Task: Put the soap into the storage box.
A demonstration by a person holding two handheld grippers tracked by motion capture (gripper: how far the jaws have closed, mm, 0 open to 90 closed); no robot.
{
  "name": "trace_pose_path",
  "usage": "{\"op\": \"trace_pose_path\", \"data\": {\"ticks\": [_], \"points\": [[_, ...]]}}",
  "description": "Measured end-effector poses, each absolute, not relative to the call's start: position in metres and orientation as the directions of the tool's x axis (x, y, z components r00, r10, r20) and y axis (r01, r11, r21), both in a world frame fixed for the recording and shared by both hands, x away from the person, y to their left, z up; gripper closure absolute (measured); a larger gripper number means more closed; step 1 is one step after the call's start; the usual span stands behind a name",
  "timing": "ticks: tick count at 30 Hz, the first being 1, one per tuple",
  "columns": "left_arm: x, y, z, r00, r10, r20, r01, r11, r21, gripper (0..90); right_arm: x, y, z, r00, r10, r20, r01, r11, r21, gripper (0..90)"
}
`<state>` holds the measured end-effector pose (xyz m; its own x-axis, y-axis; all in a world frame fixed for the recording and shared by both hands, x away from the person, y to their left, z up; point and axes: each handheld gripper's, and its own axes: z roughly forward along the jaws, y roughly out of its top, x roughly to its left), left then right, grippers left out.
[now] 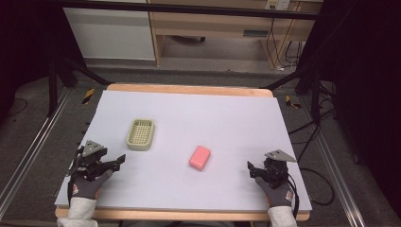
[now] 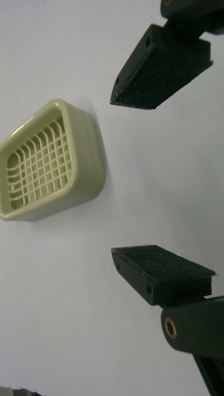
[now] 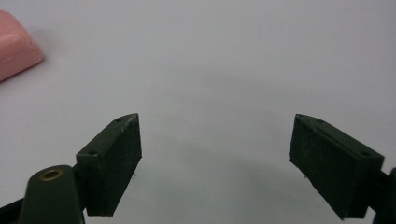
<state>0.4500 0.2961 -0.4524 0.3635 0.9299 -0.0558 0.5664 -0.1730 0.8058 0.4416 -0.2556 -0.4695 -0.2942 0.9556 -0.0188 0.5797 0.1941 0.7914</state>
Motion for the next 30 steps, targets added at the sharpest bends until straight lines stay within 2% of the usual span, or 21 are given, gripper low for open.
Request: {"op": "trace_pose_path", "data": {"ticks": [8,17,30], "points": [[0.448,0.286,-0.449,0.389,0.918,-0.076,0.565,-0.172,0.807,21.8,0.442,-0.263,-0.470,-0.268,0.962,0.050,0.591,0.123,0.797,15.4],[0.446,0.270,-0.444,0.434,0.896,-0.093,0.549,-0.182,0.816,22.3,0.442,-0.260,-0.470,-0.284,0.959,0.023,0.576,0.151,0.803,14.6],[0.446,0.242,-0.438,0.495,0.866,-0.065,0.531,-0.242,0.812,22.3,0.441,-0.257,-0.469,-0.282,0.959,0.028,0.570,0.144,0.809,13.7]]}}
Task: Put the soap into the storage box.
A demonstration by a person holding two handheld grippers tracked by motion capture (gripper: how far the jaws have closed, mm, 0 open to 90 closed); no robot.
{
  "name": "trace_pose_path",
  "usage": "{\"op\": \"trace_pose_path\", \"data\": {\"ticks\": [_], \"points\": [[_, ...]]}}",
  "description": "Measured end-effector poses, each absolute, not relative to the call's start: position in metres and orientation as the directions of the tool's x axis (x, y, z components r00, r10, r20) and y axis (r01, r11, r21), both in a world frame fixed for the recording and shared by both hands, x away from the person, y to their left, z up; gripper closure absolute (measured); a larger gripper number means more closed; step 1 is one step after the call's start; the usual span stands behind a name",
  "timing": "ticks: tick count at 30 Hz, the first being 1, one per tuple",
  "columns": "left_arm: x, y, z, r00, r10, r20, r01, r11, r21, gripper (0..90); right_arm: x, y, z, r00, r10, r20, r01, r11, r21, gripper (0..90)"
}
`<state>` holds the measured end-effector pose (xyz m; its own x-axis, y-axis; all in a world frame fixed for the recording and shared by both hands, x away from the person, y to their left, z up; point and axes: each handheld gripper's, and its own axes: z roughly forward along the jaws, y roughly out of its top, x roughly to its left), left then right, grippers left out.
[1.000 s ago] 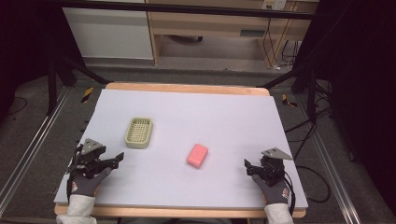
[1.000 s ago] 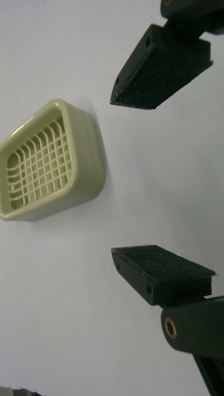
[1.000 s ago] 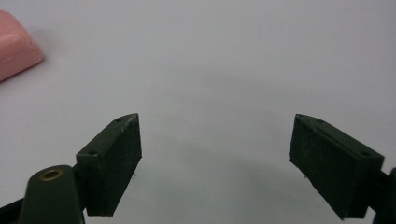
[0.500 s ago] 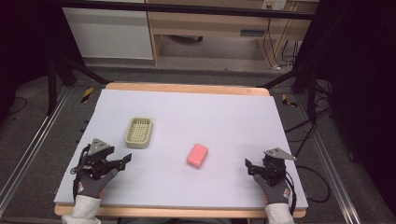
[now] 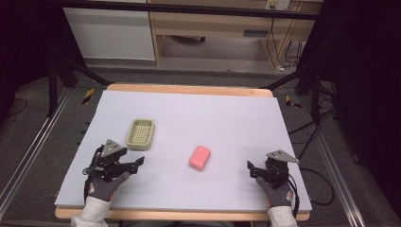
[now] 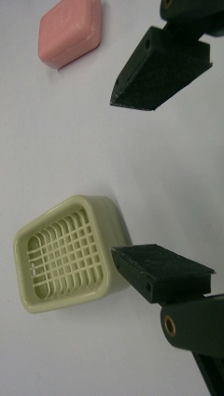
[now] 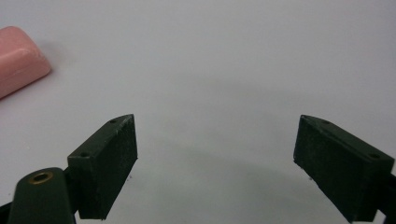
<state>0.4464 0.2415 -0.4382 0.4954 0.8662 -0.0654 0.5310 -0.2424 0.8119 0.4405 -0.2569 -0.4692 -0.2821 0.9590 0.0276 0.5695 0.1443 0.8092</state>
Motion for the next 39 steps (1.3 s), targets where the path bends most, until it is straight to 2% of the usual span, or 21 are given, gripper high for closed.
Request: {"op": "trace_pose_path", "data": {"ticks": [23,39], "points": [[0.457,0.199,-0.411,0.567,0.824,-0.013,0.479,-0.317,0.819,22.2,0.439,-0.255,-0.467,-0.284,0.959,0.024,0.560,0.145,0.816,12.2],[0.467,0.166,-0.409,0.601,0.799,-0.014,0.473,-0.342,0.812,22.4,0.439,-0.254,-0.467,-0.282,0.959,0.023,0.562,0.146,0.814,11.8]]}}
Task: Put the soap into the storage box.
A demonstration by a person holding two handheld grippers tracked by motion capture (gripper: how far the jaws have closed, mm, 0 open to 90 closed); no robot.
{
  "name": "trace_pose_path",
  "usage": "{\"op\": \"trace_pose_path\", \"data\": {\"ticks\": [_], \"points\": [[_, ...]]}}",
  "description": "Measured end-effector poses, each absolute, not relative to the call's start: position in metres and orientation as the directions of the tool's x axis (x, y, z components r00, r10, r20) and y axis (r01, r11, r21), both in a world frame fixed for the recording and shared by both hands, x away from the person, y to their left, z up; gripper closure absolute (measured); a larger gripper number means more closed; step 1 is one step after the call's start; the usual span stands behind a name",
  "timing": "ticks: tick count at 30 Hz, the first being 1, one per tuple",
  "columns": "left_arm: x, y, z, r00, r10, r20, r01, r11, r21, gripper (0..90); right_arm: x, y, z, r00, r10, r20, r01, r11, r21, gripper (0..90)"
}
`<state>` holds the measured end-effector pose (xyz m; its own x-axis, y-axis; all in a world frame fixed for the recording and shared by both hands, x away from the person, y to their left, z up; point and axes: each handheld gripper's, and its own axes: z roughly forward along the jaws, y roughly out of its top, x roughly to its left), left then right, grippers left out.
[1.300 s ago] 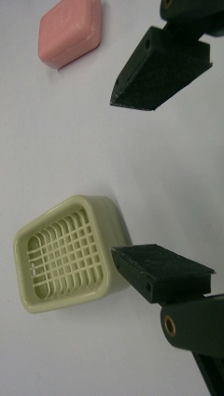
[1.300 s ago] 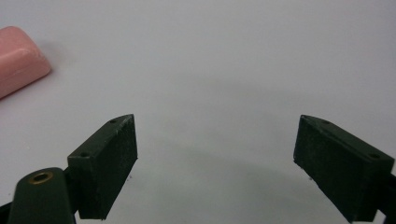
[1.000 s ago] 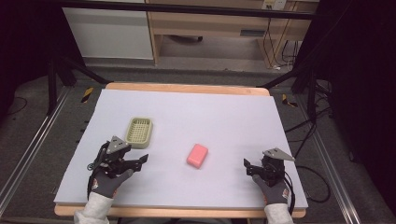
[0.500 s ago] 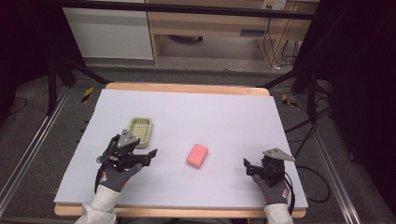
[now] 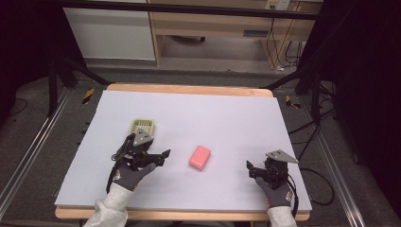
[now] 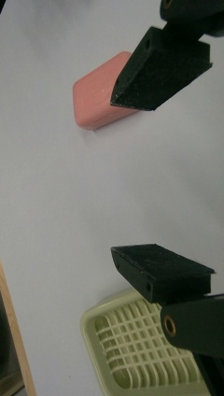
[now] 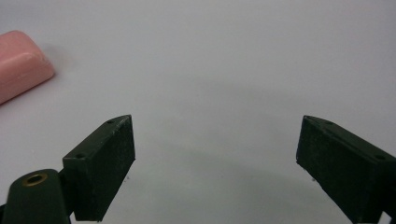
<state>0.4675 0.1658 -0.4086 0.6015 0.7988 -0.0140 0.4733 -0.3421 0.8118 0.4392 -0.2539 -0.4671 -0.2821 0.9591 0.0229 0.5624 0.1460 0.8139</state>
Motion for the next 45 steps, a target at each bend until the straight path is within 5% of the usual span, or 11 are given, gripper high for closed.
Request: {"op": "trace_pose_path", "data": {"ticks": [45], "points": [[0.485,0.077,-0.420,0.697,0.717,0.017,0.467,-0.472,0.748,22.1,0.440,-0.252,-0.468,-0.285,0.958,0.015,0.575,0.158,0.802,11.3]]}}
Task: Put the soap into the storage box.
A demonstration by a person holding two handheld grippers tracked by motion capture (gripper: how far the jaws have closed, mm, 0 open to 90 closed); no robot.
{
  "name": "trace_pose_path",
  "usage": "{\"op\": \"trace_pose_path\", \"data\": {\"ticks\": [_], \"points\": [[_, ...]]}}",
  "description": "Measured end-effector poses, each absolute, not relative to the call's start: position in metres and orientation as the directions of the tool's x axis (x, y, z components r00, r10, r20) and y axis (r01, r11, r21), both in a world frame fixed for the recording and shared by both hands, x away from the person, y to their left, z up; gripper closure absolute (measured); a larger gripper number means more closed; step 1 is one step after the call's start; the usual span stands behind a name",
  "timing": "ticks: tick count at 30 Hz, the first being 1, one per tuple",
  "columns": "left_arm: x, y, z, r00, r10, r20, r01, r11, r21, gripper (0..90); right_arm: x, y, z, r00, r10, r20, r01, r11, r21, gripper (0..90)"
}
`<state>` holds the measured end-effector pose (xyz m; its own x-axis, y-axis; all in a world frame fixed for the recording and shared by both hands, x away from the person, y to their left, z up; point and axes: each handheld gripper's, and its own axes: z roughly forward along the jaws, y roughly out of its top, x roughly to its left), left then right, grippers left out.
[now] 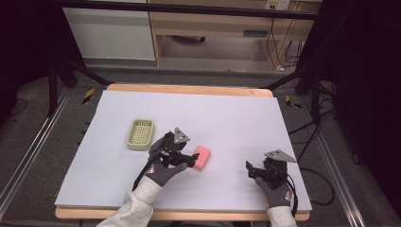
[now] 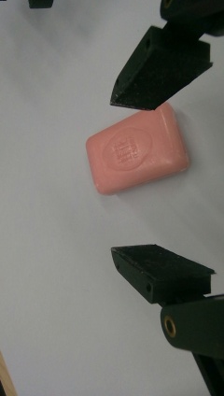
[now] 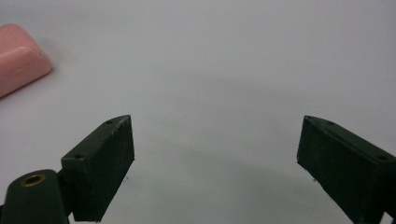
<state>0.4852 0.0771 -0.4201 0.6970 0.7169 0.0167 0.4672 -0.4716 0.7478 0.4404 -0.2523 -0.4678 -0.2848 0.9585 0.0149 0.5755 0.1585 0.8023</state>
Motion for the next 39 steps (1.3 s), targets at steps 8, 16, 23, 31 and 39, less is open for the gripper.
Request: {"op": "trace_pose_path", "data": {"ticks": [8,16,23,31,39], "points": [[0.490,0.062,-0.431,0.704,0.710,0.024,0.478,-0.499,0.723,21.2,0.441,-0.253,-0.468,-0.283,0.959,0.014,0.576,0.158,0.802,11.3],[0.494,0.054,-0.437,0.704,0.709,0.027,0.488,-0.512,0.707,19.9,0.441,-0.252,-0.468,-0.282,0.959,0.016,0.577,0.156,0.802,11.4],[0.497,0.047,-0.443,0.705,0.709,0.024,0.498,-0.519,0.695,18.6,0.441,-0.253,-0.468,-0.282,0.959,0.015,0.577,0.157,0.801,11.4],[0.500,0.034,-0.449,0.706,0.708,0.039,0.502,-0.537,0.678,18.1,0.441,-0.253,-0.469,-0.284,0.959,0.015,0.580,0.160,0.799,11.4],[0.503,0.028,-0.458,0.706,0.706,0.048,0.516,-0.560,0.649,18.4,0.441,-0.252,-0.469,-0.286,0.958,0.018,0.585,0.160,0.795,11.4]]}}
